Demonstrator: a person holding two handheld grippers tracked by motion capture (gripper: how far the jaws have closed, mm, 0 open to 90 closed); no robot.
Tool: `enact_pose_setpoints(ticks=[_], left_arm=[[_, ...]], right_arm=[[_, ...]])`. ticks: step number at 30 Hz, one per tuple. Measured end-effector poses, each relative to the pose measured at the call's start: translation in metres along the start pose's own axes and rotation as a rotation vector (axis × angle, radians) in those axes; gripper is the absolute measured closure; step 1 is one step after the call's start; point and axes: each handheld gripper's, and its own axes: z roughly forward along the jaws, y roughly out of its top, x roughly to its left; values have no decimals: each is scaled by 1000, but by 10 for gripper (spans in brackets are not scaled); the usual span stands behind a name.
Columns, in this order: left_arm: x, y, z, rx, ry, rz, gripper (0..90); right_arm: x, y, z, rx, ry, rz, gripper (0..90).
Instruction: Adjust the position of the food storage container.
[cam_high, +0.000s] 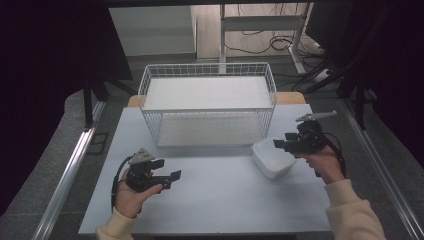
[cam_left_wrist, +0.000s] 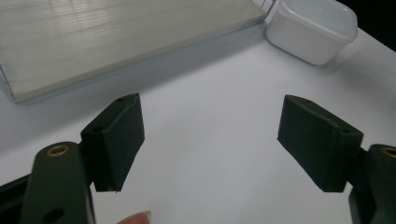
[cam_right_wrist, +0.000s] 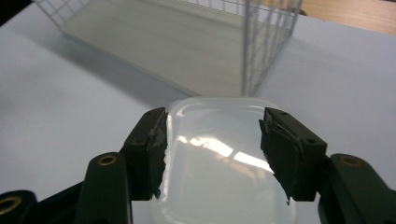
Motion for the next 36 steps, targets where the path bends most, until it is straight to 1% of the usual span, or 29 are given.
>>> enact_pose_setpoints(ticks=[1,2,4,5,6,8,9,11,12,13,14,15,18,19,20,21,22,23,24,25,26,27,28,29,31,33,34,35,36], left_arm=[[0,0,0,0,-1,2,227],[0,0,0,0,-1,2,227],[-1,0,1,4,-2,3,227],[0,0,2,7,-3,4,227],[1,-1,2,10,-2,0,227],[2,-1,3,11,-2,-2,227],[3,-2,3,13,-1,-5,227],[4,-2,3,14,-1,-5,228],[4,-2,3,14,-1,-5,228],[4,-2,3,14,-1,-4,228],[4,-2,3,15,-1,-3,228],[3,-2,3,14,-1,-4,228],[4,-3,4,22,0,-3,228],[4,-3,5,24,0,-2,228],[4,-3,5,25,-1,-3,228],[4,-3,5,26,-1,-4,228],[4,-4,6,28,0,-3,228],[4,-4,6,28,1,-2,229],[4,-4,6,30,1,-1,229],[4,-4,7,31,0,1,229],[4,-4,7,31,0,1,229],[3,-4,7,32,-1,1,229],[3,-4,7,33,-2,1,229],[3,-4,7,34,-1,2,229],[3,-4,8,34,-3,4,230],[3,-4,8,36,-3,3,230],[3,-5,9,37,-3,2,230],[4,-5,9,42,-3,3,230],[4,-5,9,43,-3,2,231]], right_arm=[[-4,3,2,11,-5,8,419],[-4,3,2,11,-5,8,419],[-15,11,7,21,-14,29,437],[-18,13,9,24,-15,37,442],[-26,20,16,41,-21,52,457],[-28,21,19,48,-26,54,463],[-33,25,27,69,-48,66,492],[-39,27,35,87,-72,72,541],[-39,27,35,87,-72,72,541],[-42,27,39,92,-81,83,564],[-49,27,46,103,-94,91,621],[-49,27,46,103,-94,91,621],[-55,27,54,127,-108,97,710],[-59,25,58,145,-124,88,779],[-60,25,59,150,-132,88,807],[-60,25,59,150,-132,88,807],[-62,24,60,159,-134,85,835],[-63,22,64,180,-134,76,876],[-63,21,66,187,-136,71,885],[-63,20,67,193,-134,59,890],[-63,20,67,193,-134,59,890],[-62,19,69,206,-129,57,891],[-62,17,71,214,-127,41,892],[-60,14,74,223,-140,25,894],[-60,14,74,226,-141,24,894],[-60,11,74,235,-117,18,894],[-59,10,75,241,-114,13,895],[-58,8,76,245,-114,0,895],[-54,6,76,251,-96,-11,895]])
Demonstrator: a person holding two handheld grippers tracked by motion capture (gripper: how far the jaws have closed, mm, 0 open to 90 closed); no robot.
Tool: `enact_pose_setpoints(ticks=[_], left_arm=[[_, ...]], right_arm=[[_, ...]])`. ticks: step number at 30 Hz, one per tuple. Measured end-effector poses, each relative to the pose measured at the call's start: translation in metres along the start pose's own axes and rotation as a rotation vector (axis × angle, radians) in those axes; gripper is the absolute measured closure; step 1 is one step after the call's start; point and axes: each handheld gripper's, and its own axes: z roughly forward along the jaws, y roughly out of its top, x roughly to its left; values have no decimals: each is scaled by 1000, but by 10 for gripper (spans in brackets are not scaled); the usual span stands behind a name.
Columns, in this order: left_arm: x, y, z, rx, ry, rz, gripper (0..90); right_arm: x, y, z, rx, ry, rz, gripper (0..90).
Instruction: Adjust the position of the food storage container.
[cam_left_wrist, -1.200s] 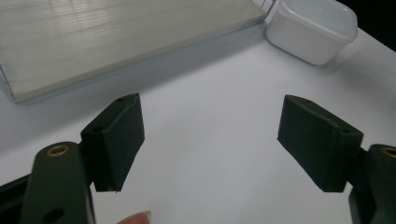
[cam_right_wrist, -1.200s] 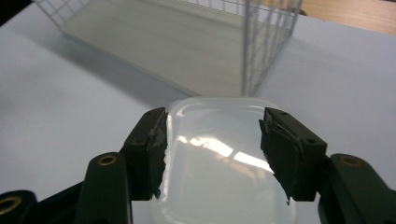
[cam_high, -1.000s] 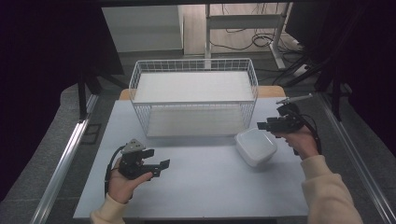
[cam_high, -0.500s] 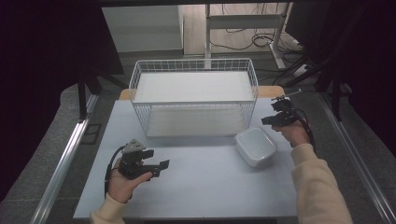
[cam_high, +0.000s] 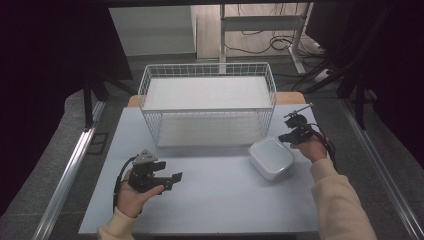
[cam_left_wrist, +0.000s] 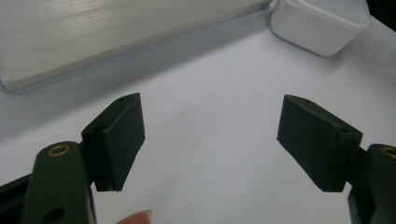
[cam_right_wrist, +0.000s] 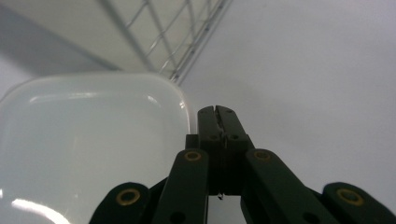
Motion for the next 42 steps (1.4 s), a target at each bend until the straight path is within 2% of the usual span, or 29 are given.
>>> enact_pose_setpoints(ticks=[1,3,4,8,10,13,14,18,19,20,22,23,24,25,28,29,31,33,34,37,38,42], left_arm=[[0,0,0,0,0,0,231],[-1,0,1,2,-2,2,231],[-1,0,1,3,-2,3,231],[-3,0,2,9,-5,7,232],[-4,0,3,11,-7,9,232],[-4,0,4,15,-7,12,232],[-4,0,4,16,-8,12,233],[-4,-1,5,23,-10,11,233],[-4,-1,6,22,-10,10,233],[-4,-1,6,23,-10,11,233],[-4,-1,6,26,-11,13,233],[-4,-1,6,26,-11,13,234],[-4,-1,6,26,-11,13,234],[-4,-2,6,27,-12,12,233],[-3,-2,6,28,-10,10,234],[-2,-2,6,28,-11,10,234],[-2,-2,6,30,-11,10,234],[-2,-2,6,31,-12,10,234],[-2,-2,6,31,-12,11,233],[-2,-2,6,33,-13,11,234],[-2,-2,6,33,-12,10,234],[-1,-2,6,34,-12,9,234]], right_arm=[[0,0,0,0,0,0,895],[7,-3,-1,-13,39,-10,895],[13,-5,-1,-15,41,-32,895],[23,-9,1,-7,59,-57,895],[36,-11,3,-10,80,-95,895],[43,-11,4,-14,87,-117,895],[54,-11,6,-15,106,-146,895],[65,-10,8,-20,131,-186,895],[75,-8,10,-22,150,-217,895],[75,-8,10,-22,150,-217,895],[92,-4,14,-22,179,-264,895],[92,-4,14,-22,179,-264,895],[97,-3,15,-20,190,-280,895],[110,0,18,-14,206,-315,895],[119,2,19,-16,222,-339,895],[130,4,21,-19,242,-366,895],[133,5,22,-17,246,-375,895],[143,6,24,-11,261,-390,895],[153,7,26,-7,282,-409,895],[161,7,28,-7,299,-425,895],[169,7,29,-4,318,-439,895],[174,6,26,-18,307,-453,894]])
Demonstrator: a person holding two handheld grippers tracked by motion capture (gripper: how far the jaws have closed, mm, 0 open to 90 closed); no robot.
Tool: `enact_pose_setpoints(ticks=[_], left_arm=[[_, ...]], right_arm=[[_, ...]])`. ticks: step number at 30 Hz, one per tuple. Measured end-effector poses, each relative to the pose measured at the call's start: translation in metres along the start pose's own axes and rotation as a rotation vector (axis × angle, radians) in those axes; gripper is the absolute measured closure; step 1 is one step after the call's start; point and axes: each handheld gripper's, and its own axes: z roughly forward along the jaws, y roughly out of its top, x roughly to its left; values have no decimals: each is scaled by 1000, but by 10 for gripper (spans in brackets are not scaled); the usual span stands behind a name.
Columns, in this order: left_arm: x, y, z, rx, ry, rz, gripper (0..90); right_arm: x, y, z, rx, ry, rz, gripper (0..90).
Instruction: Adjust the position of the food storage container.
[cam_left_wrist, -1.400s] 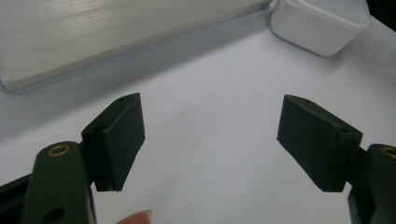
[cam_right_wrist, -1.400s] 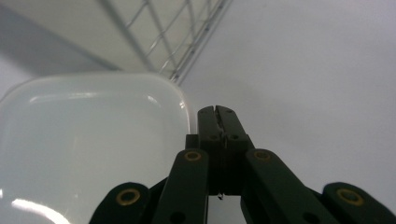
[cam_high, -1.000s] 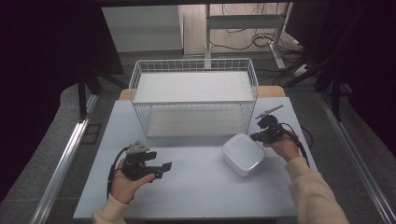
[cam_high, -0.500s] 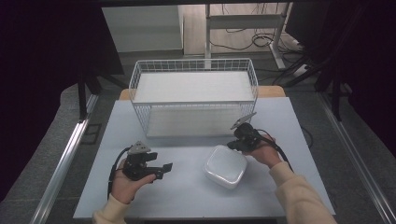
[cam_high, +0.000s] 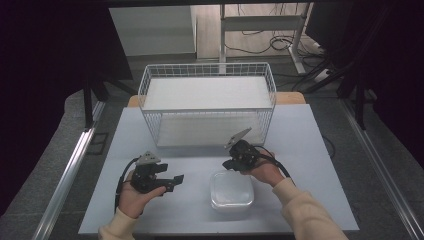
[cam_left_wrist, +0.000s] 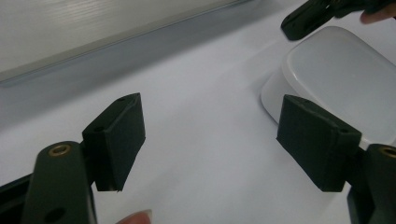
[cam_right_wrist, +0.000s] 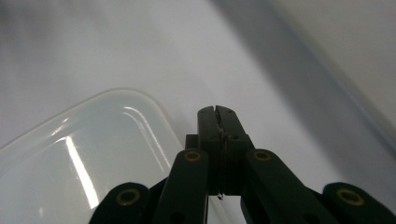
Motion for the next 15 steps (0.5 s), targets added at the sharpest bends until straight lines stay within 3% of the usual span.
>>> enact_pose_setpoints(ticks=[2,5,7,8,10,12,15], left_arm=[[0,0,0,0,1,-2,233],[0,0,-1,-1,0,-2,234],[0,0,-1,-2,1,-2,234],[0,0,-2,-4,3,-2,234],[1,0,-2,-5,4,-3,234],[1,0,-2,-5,5,-4,234],[1,0,-2,-7,7,-7,234]], right_arm=[[-1,0,-4,-12,-16,11,895],[-7,-14,-31,-59,-79,82,895],[-8,-18,-36,-62,-90,97,895],[-7,-35,-49,-73,-106,140,894],[-6,-42,-54,-77,-110,148,894],[3,-69,-73,-104,-118,175,894],[12,-85,-82,-116,-116,183,894]])
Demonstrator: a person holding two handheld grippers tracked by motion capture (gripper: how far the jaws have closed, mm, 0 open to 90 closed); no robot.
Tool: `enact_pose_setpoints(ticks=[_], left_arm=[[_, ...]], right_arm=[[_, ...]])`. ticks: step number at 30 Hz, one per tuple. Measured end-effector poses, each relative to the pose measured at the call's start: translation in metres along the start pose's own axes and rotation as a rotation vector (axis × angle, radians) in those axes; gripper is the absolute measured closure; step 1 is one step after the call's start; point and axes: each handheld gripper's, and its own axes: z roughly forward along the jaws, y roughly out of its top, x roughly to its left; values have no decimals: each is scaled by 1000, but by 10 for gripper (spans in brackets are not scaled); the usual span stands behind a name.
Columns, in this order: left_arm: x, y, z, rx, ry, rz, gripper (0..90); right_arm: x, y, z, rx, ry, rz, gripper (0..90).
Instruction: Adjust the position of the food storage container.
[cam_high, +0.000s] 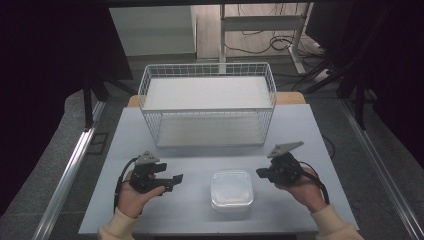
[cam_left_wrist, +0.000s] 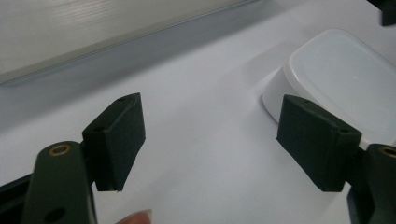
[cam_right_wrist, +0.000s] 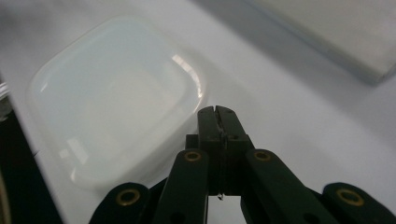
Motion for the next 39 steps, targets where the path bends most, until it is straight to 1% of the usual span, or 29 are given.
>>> enact_pose_setpoints(ticks=[1,2,4,5,6,7,8,9,10,11,12,14,15,16,18,20,21,23,24,26,31,37,38,39], left_arm=[[0,0,0,0,1,-1,234],[0,0,0,0,2,-1,234],[0,0,0,-1,5,-3,234],[0,0,0,-3,5,-4,234],[1,0,0,-3,6,-4,234],[1,0,0,-3,7,-5,234],[1,0,-1,-3,8,-6,234],[1,0,-1,-3,8,-6,235],[1,0,0,-3,7,-4,235],[1,0,-1,-3,7,-8,235],[1,0,-1,-3,7,-5,235],[1,0,-1,-1,8,-4,235],[2,0,-1,0,9,-5,235],[2,-1,-1,0,10,-6,234],[3,-1,0,-1,10,-11,234],[4,-1,-1,-2,11,-10,235],[4,-1,-1,-1,12,-11,234],[4,-1,0,0,13,-12,235],[4,-1,0,0,14,-12,235],[4,-1,0,0,14,-15,235],[4,-1,-1,1,15,-10,235],[5,-2,0,4,16,-16,235],[5,-2,0,4,18,-17,234],[5,-2,0,4,21,-17,234]], right_arm=[[3,-5,-4,-1,7,6,894],[8,-12,-8,-4,21,-2,894],[21,-24,-13,6,48,-18,895],[33,-31,-14,16,77,-36,895],[33,-31,-14,16,77,-36,895],[39,-34,-12,23,97,-48,894],[55,-39,-4,57,144,-85,894],[60,-40,-1,74,158,-93,895],[60,-40,-1,74,158,-93,895],[70,-43,8,106,187,-115,895],[70,-43,8,106,187,-115,895],[74,-42,16,117,192,-134,895],[74,-41,18,115,188,-135,895],[72,-39,21,115,173,-136,895],[70,-38,22,115,165,-137,895],[64,-36,24,106,145,-122,895],[58,-34,24,96,132,-101,895],[56,-33,25,92,130,-94,895],[52,-29,26,88,121,-85,895],[51,-28,27,87,118,-78,895],[34,-19,33,84,82,-58,895],[13,-12,38,61,53,-13,895],[7,-9,39,53,42,0,895],[7,-9,39,53,42,0,895]])
